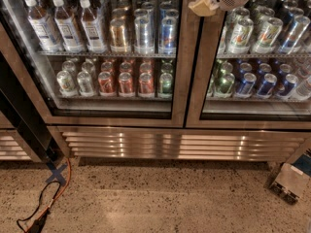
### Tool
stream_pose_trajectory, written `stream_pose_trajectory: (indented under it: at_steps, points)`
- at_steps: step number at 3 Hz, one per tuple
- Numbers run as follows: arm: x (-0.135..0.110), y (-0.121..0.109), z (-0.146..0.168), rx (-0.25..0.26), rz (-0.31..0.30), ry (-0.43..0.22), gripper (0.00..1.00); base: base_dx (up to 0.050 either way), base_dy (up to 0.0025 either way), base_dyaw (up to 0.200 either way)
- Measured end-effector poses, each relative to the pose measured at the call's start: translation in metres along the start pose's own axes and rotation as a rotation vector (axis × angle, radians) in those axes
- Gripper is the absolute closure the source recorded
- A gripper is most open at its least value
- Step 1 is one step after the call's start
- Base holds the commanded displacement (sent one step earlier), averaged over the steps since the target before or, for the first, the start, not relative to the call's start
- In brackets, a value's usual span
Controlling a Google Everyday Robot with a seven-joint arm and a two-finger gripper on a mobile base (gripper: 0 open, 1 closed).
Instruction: Open left fridge door
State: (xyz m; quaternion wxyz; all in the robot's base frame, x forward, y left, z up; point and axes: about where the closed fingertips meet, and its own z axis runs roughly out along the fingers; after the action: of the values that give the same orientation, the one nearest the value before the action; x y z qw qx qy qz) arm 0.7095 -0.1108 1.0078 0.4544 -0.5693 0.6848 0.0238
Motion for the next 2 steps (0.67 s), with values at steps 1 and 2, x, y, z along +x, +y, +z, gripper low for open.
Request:
stream_pose_trajectory:
  at_steps: [1,2]
  points:
    - [-0.0004,-0.002,-0.0009,0.0,0.0,-0.001,1.0,0.0,0.0,0.0]
    - [-0.0006,-0.0029,-0.0011,0.0,0.0,-0.001,1.0,0.0,0.0,0.0]
